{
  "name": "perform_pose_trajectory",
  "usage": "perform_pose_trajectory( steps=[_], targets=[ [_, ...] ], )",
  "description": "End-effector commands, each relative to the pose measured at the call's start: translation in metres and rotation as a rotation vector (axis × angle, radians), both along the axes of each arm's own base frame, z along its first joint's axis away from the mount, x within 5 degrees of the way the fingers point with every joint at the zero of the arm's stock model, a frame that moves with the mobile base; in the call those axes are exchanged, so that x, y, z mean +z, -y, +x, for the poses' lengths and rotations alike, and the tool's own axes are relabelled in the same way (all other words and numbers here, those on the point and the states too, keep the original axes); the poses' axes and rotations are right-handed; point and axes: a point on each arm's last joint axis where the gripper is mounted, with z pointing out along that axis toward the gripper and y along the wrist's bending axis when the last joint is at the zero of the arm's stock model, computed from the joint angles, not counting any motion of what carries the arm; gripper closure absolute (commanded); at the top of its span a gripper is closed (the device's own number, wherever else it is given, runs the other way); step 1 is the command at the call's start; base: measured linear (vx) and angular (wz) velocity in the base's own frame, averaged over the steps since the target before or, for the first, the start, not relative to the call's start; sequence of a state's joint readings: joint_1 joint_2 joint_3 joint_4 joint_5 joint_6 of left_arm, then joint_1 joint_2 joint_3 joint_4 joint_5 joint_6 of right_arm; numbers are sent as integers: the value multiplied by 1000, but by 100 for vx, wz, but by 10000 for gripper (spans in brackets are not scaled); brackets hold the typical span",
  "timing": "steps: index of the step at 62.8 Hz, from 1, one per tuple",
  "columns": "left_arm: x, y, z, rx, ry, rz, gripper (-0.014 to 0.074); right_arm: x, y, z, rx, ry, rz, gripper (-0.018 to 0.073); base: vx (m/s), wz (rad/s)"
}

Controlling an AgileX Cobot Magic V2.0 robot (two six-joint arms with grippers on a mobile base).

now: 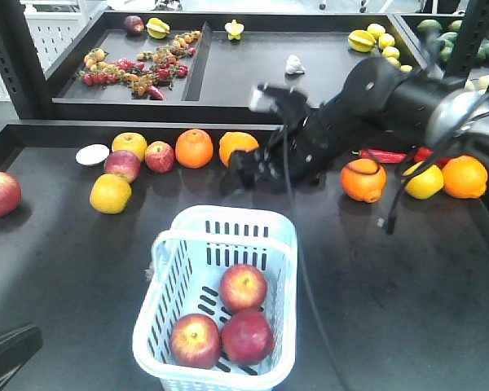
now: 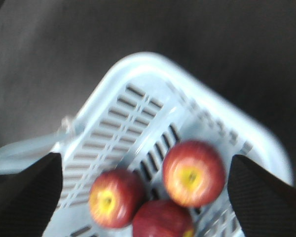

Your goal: Pick three apples into basket with both arms

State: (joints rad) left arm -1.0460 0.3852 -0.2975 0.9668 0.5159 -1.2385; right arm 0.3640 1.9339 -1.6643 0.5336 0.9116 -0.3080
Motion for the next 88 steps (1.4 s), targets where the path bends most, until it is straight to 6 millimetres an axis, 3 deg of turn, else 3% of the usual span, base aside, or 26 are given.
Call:
perform_pose_trajectory(
  steps=[1, 10, 28, 41, 54, 74, 88],
  targets=[
    [11, 3, 0, -29, 37, -26, 602, 58, 14, -8, -54, 196, 42, -71, 0, 0],
    [11, 3, 0, -29, 37, -26, 602, 83, 45, -13, -137, 242, 24, -30, 0, 0],
    [11, 3, 0, -29, 37, -26, 602, 112, 114, -26, -294, 281, -131, 34, 0, 0],
    [11, 3, 0, -29, 37, -26, 602, 119, 131, -45, -360, 295, -275, 34, 0, 0],
    [11, 3, 0, -29, 37, -26, 602, 105, 145, -86, -409, 415, -316, 34, 0, 0],
    [11, 3, 0, -29, 37, -26, 602, 91, 158, -169, -438, 603, -272, 34, 0, 0],
    [11, 3, 0, -29, 37, -26, 602, 64, 165, -221, -472, 703, -206, 34, 0, 0]
  ],
)
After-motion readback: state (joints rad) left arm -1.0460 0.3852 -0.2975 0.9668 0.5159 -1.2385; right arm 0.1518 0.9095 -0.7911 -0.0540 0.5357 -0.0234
